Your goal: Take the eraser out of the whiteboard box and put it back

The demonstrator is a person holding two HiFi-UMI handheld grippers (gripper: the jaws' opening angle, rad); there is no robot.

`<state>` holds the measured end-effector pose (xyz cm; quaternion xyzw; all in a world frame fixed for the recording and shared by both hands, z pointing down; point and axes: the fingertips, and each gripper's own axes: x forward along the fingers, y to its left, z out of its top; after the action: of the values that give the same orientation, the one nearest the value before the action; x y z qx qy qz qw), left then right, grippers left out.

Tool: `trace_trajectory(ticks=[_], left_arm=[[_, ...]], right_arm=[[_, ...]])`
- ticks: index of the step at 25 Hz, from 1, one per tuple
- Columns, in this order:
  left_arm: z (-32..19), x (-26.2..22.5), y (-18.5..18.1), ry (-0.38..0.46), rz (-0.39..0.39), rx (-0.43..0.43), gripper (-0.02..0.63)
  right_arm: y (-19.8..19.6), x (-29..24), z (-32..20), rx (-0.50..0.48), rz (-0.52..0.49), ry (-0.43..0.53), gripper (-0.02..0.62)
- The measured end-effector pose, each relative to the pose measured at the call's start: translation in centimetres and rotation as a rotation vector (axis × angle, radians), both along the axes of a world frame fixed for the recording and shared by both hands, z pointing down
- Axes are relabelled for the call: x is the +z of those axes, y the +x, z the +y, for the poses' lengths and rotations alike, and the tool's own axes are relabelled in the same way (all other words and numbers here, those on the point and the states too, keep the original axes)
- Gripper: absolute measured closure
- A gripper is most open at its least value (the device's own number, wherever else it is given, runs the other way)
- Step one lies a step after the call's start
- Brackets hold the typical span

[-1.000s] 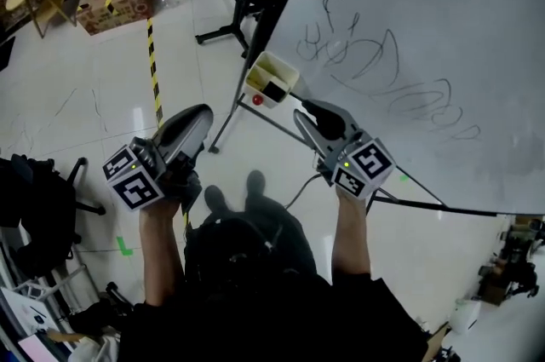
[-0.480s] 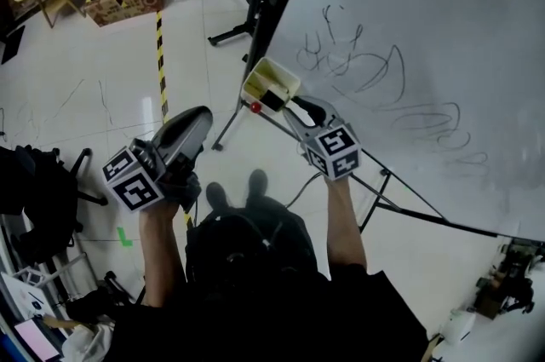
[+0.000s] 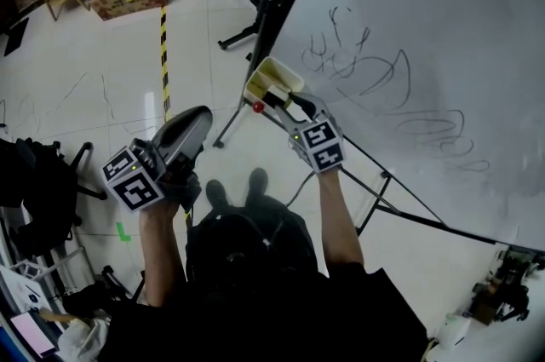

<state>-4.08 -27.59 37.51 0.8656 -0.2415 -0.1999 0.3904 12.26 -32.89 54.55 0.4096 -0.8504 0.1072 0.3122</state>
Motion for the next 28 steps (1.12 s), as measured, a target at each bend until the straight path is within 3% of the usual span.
trace_trajectory(ticks=[8, 17, 28], left_arm=[[0.1, 0.1, -0.5, -0.002, 0.002, -0.013, 0.591], [0.0, 0.2, -0.5, -0.003, 0.003, -0.017, 0.591], [0.3, -0.2, -0.8, 0.007, -0.001, -0.019, 0.591]], right_arm=[[0.7, 1.0, -0.4, 0.013, 0.076, 0.020, 0.399], [-0.4, 1.2, -0.6, -0.055, 0.158, 0.047, 0.403], [-0.3, 0.6, -0.3, -0.084, 0.092, 0.045, 0.449]])
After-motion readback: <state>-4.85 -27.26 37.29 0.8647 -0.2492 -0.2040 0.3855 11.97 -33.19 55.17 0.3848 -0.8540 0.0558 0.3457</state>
